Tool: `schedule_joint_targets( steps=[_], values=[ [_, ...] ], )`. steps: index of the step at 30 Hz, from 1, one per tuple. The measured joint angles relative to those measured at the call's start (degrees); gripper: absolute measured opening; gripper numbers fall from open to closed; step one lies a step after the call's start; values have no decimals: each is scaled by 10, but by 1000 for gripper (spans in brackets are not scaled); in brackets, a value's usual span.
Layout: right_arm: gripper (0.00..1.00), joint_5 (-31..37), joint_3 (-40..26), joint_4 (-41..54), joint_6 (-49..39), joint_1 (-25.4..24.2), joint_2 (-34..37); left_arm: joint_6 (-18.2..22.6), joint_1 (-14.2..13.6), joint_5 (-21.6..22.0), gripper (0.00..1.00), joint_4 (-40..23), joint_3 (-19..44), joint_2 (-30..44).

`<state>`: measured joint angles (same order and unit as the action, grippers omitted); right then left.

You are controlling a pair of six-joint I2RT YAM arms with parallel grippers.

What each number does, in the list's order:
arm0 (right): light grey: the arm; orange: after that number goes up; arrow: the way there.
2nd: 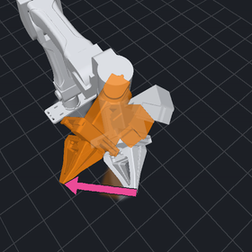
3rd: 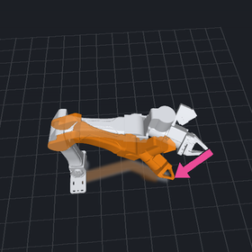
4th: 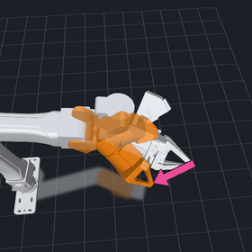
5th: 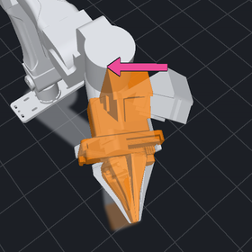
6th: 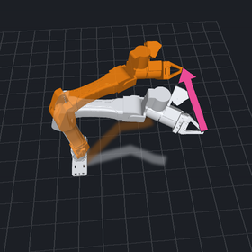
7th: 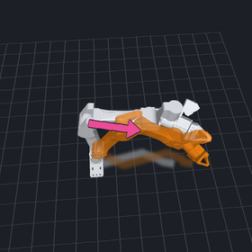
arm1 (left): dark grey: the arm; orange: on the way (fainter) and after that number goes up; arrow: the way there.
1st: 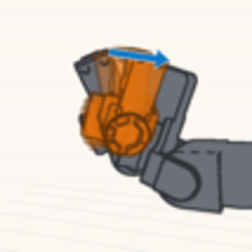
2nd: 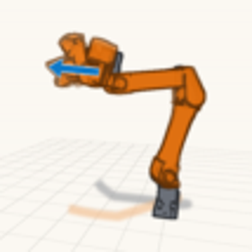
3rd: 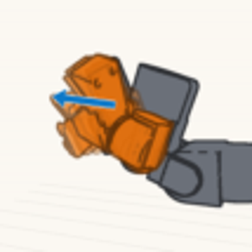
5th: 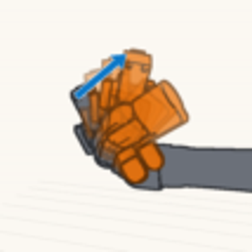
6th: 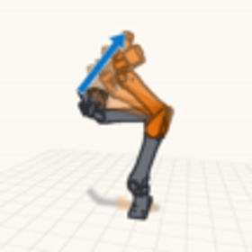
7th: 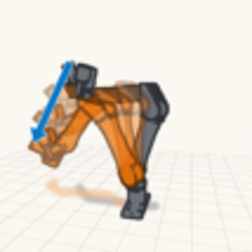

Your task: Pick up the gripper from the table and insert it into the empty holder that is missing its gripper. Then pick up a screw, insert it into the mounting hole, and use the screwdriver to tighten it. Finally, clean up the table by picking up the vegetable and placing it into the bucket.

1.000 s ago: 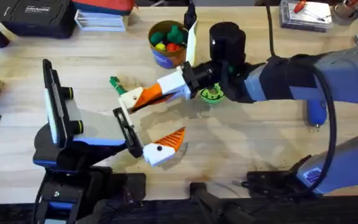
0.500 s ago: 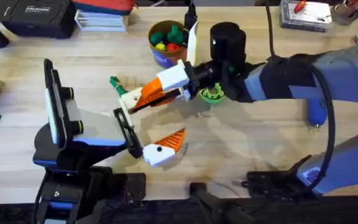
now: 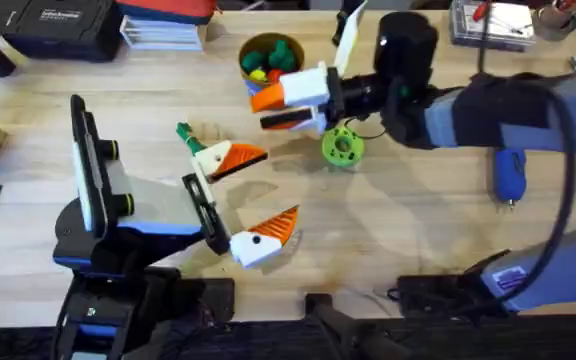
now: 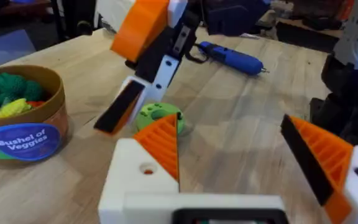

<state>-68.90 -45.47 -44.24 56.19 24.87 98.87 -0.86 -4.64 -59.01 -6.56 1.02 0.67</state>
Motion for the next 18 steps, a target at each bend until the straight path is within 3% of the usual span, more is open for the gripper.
schedule_joint_targets(
  steps=[5,8,18],
  values=[
    [995,16,-5,2,-16,-39,-56,0,0,0,985,0,0,0],
    [994,38,-11,57,-42,-64,-92,0,0,-1,985,0,0,0],
    [994,229,-68,521,-273,-108,-231,0,0,-2,985,0,0,0]
  ],
)
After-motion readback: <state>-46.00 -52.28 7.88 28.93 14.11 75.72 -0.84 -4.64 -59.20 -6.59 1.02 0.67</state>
